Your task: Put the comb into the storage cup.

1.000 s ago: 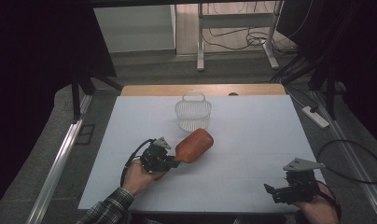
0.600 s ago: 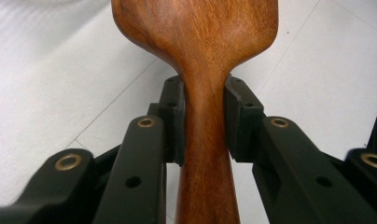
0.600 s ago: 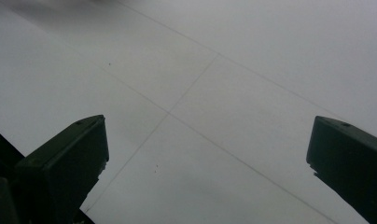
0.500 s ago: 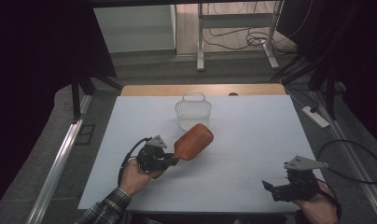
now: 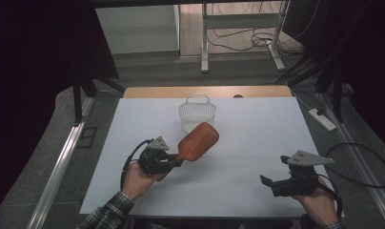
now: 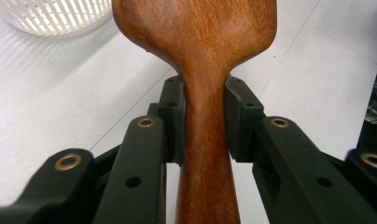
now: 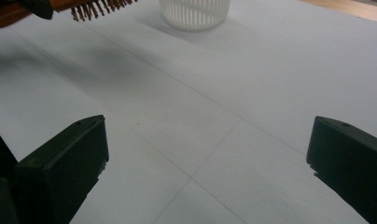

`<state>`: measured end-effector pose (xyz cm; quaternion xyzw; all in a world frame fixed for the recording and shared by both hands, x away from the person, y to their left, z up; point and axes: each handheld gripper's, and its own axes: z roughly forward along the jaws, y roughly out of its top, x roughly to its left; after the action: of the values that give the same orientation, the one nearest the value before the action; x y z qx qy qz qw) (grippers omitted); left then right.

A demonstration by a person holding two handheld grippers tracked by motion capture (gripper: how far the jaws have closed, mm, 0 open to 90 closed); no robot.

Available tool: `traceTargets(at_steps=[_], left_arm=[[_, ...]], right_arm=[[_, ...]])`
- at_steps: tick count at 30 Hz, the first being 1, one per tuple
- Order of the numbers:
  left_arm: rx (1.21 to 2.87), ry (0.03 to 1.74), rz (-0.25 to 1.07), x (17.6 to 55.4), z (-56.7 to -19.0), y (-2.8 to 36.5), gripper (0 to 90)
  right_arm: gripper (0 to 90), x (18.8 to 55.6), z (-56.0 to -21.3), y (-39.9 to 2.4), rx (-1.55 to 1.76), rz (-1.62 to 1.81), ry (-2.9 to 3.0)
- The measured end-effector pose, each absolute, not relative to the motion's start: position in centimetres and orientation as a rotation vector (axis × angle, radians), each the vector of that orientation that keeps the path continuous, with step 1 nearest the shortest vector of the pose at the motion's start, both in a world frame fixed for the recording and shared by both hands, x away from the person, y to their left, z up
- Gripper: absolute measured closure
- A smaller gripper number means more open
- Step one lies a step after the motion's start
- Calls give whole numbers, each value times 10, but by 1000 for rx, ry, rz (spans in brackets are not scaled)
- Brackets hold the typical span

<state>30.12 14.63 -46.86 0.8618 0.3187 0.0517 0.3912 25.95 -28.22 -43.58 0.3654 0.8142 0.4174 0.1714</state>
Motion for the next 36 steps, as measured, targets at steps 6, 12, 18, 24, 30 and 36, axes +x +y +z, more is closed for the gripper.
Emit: traceTargets(at_steps=[6, 12, 18, 24, 30, 36], left_arm=[[2169, 799, 133, 301, -466, 145, 712], [2155, 794, 135, 300, -465, 144, 711], [2127, 797, 127, 301, -463, 144, 711], [2108, 795, 139, 300, -462, 143, 711], [2089, 792, 143, 299, -462, 142, 711], [2069, 788, 142, 298, -462, 142, 711]], right_arm=[[0, 270, -433, -276, 1065, 1253, 2322], [0, 275, -431, -268, 1099, 1308, 2328], [0, 284, -429, -258, 1102, 1349, 2352], [0, 293, -428, -246, 1132, 1384, 2372], [0, 299, -426, -232, 1081, 1429, 2367], [0, 307, -425, -216, 1054, 1436, 2400]])
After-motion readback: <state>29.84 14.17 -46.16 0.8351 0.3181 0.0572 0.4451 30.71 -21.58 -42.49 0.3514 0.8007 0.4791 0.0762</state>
